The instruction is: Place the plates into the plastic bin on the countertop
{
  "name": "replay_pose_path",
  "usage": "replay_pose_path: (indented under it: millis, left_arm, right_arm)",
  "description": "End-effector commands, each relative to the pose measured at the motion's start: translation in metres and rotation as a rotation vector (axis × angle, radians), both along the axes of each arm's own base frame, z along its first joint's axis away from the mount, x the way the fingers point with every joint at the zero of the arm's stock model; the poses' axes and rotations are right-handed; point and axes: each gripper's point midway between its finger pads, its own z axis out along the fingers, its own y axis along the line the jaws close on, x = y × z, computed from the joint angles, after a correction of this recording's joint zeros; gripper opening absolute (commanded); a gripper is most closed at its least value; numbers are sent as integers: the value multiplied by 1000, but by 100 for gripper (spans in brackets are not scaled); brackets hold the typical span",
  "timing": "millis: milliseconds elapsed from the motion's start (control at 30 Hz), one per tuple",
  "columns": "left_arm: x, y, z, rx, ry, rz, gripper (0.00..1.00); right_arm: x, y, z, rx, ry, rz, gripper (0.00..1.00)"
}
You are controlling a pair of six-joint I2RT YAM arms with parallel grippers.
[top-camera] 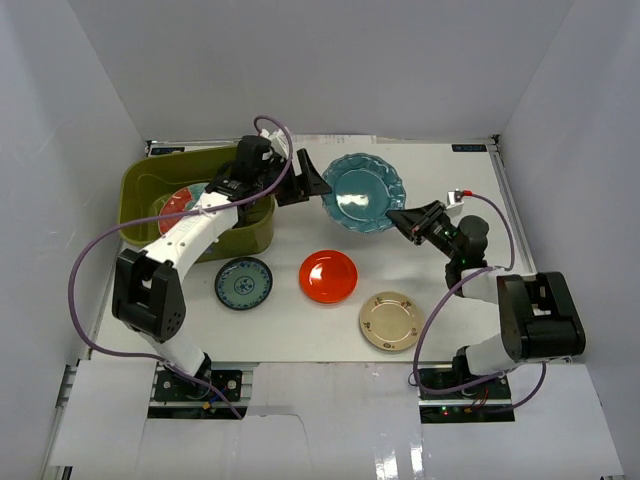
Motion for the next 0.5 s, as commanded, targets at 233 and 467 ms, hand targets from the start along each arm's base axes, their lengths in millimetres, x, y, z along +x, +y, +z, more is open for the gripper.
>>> replay_pose_path:
  millis: [233,467]
  left_arm:
    - [3,-16,9,-57,-42,-14,33]
    - [-7,-6,28,-71,-94,14,0]
  right_arm:
    - [-55,47,63,53,-233,220,8]
    - [-59,52,56,28,-211,262,32]
